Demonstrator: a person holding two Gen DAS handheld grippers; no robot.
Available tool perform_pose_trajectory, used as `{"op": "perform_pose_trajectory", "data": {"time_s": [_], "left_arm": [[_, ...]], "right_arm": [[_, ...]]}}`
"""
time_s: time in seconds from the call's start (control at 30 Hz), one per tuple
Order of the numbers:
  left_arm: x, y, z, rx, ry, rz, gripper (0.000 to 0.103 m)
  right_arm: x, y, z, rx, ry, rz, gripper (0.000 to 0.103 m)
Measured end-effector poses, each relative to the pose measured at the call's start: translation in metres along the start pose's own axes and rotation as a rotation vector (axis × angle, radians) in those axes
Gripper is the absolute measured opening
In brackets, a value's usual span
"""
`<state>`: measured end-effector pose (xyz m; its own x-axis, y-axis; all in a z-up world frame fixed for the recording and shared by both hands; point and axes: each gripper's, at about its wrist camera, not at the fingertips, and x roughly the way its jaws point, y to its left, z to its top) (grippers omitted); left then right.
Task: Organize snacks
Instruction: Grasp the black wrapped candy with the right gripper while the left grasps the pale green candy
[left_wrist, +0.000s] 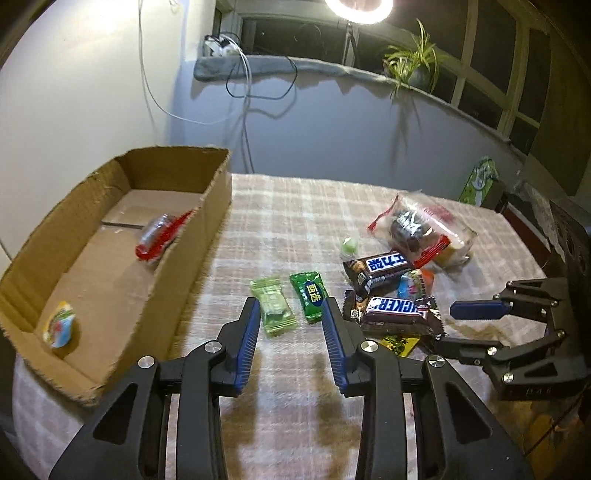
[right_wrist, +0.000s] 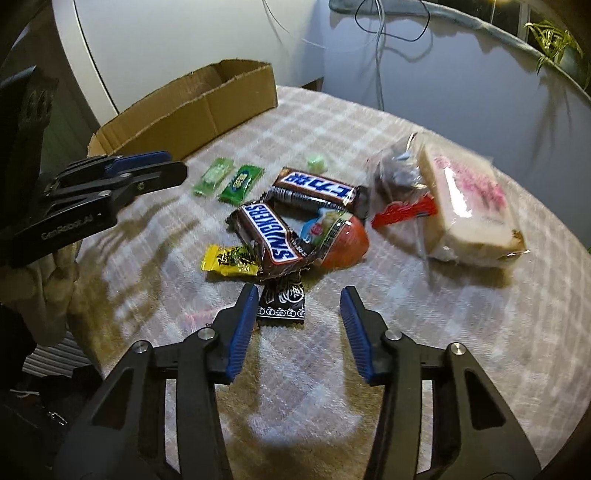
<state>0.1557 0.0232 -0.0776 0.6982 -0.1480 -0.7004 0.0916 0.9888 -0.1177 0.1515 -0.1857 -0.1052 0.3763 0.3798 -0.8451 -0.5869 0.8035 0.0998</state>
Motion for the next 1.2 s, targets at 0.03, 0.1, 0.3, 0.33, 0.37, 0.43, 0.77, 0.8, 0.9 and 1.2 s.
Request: {"op": "perform_pose_trajectory", "data": {"time_s": [0.03,0.1,0.3,0.33,0.37,0.43,0.77,0.8,0.9,1.2], "left_arm": [[0.004,-0.001,0.000,0.002,0.010,0.002,0.033],[0.010,-0.002,0.001,0.005,0.021,0.005,0.033],[0.023,0.000,0.004,0.001,0.043,0.020,0.033],[0.025,0.001,0.006,-0.001,0.049,0.020,0.033],[0.027,0.001,0.007,-0.002,0.053,0.022,0.033],[0.031,0.002,0.008,-0.001,0.061,0.027,0.033],[0.051,0.003,0.012,0.005,0.128,0.070,0.033],[0.051,0.003,0.012,0.003,0.128,0.070,0.033],[0.051,0.005,0.012,-0.001,0.126,0.079,0.033],[0.052,0.003,0.010,0.025,0.128,0.057,0.021]], "right_arm": [[0.003,0.000,0.000,0.002,0.003,0.002,0.045],[0.007,0.000,0.001,0.007,0.009,0.005,0.045],[0.014,0.006,0.006,-0.018,0.008,-0.006,0.045],[0.015,0.007,0.006,-0.027,0.007,-0.012,0.045],[0.015,0.007,0.006,-0.035,0.007,-0.019,0.044],[0.015,0.009,0.006,-0.052,0.008,-0.032,0.041],[0.015,0.002,0.006,-0.074,0.015,-0.034,0.038],[0.015,0.002,0.006,-0.075,0.013,-0.033,0.038],[0.017,0.002,0.007,-0.087,0.008,-0.032,0.038],[0.020,0.005,0.010,-0.116,0.011,-0.024,0.033]]}}
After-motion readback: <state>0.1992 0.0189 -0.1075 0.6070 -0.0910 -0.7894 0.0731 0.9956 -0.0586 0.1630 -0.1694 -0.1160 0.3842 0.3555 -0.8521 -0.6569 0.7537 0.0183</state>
